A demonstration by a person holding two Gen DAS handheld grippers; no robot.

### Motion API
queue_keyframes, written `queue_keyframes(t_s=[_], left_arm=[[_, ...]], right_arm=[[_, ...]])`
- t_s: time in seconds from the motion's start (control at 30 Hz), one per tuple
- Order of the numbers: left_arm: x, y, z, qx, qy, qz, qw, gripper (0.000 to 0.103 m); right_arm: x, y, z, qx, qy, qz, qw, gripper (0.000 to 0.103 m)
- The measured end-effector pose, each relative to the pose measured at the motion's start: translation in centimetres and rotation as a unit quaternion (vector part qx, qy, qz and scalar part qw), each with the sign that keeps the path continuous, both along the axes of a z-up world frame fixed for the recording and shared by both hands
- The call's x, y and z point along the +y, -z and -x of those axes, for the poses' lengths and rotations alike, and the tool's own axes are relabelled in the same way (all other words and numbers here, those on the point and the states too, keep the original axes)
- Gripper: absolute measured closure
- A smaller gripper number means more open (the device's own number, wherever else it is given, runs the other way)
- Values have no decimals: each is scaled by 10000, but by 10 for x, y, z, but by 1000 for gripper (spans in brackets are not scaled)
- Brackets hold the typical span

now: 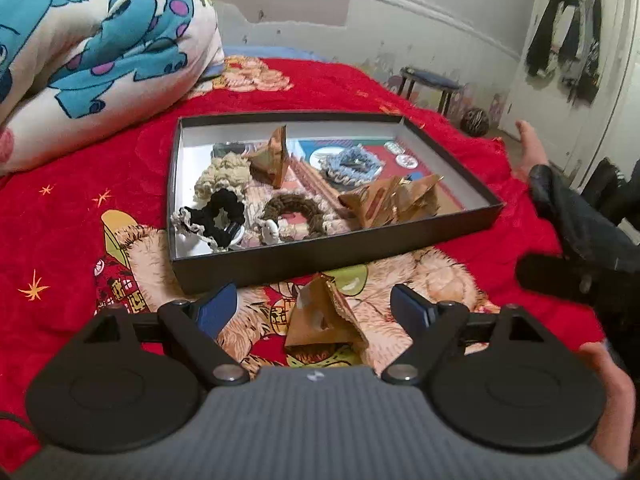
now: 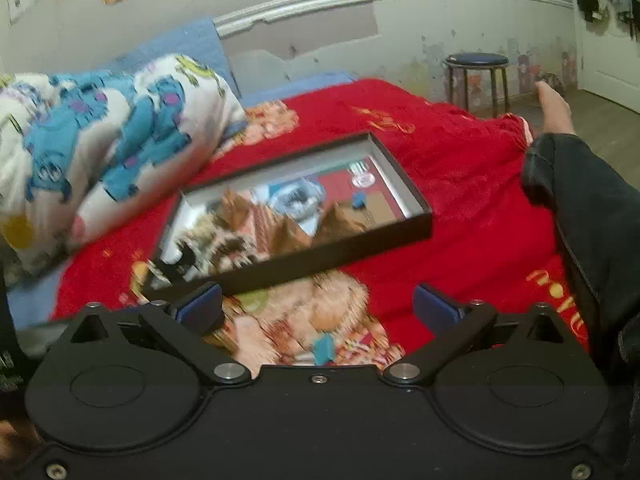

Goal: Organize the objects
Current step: 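Withdraw both grippers from the box toward the items beside it, then grasp a brown paper packet with the left gripper while the right grasps a blue binder clip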

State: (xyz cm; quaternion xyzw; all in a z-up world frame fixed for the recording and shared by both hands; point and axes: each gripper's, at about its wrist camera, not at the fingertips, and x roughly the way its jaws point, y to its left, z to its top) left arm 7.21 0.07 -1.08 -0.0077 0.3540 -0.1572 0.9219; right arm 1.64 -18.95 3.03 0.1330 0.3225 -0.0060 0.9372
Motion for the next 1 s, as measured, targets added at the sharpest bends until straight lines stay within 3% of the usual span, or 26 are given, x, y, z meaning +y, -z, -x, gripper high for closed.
queue_keyframes(t_s=[0.07, 0.17, 0.23, 0.47, 0.83, 1.0], left_arm=[[-4, 4, -4, 41, -10, -20, 10000, 15], [-7, 12, -12, 305, -48, -130, 9994, 29], [-7, 20, -16, 545, -71, -156, 9984, 53], [-4, 21, -15, 586, -100, -93, 9982, 56], [-2, 17, -14, 639, -183, -383, 9971, 60], [2, 18, -17, 752, -232, -342, 9963, 60]], right_arm=[[0, 8, -1, 93, -18, -35, 9999, 3], [1, 19, -4, 191, -48, -59, 9998, 4], [1, 24, -6, 236, -76, -85, 9997, 4], [4, 32, -13, 307, -243, -158, 9991, 4], [13, 42, -27, 560, -398, 148, 9975, 4], [18, 45, -31, 622, -466, 212, 9967, 4]])
